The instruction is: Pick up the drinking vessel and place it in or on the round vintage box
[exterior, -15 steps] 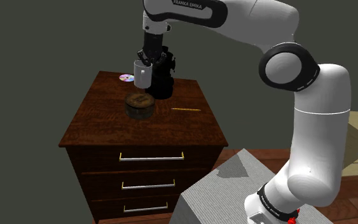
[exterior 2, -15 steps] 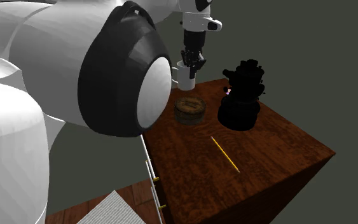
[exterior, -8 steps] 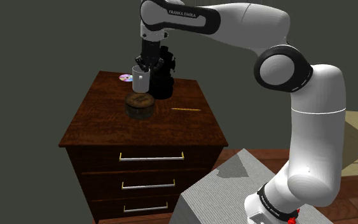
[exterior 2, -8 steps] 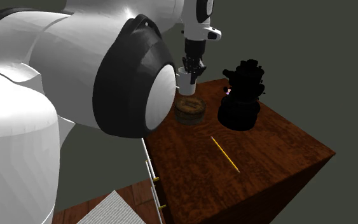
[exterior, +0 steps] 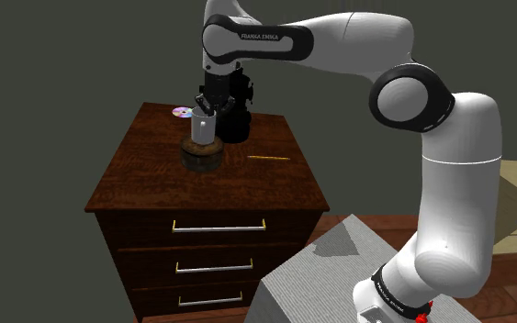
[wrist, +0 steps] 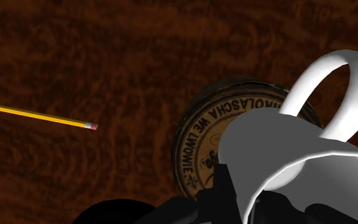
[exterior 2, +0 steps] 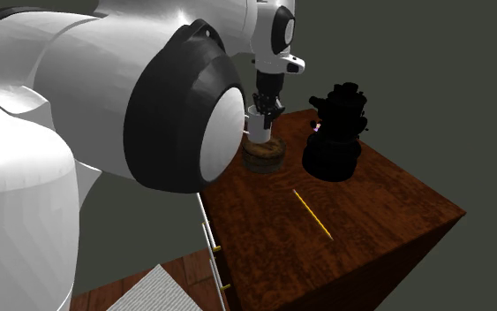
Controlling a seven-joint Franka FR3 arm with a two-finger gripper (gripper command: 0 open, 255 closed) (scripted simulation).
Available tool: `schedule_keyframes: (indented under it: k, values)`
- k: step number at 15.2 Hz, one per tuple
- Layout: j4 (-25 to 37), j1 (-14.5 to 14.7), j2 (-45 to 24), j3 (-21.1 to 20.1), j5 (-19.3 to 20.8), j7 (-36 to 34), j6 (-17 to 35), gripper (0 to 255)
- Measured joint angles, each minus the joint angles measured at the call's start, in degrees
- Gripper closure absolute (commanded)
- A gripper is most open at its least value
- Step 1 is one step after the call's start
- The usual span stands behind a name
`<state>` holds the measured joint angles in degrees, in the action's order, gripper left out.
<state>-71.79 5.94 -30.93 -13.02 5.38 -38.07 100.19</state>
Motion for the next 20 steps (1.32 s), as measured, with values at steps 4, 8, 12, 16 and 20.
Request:
schedule_keyframes:
  k: [4,8,12,16,20]
  values:
    - [-2.3,0.0,-0.3,0.0,0.1,-0.2,2.6,255]
    - [-2.8,-0.1,-0.3,0.0,0.1,-0.2,3.0,255]
    - [-2.8,-0.1,-0.2,0.0,0.1,-0.2,3.1,0]
    - [-2.8,-0.1,-0.2,0.0,0.1,-0.2,3.1,0]
    - [2.1,0.2,-0.7,0.0,0.1,0.0,-1.3,0]
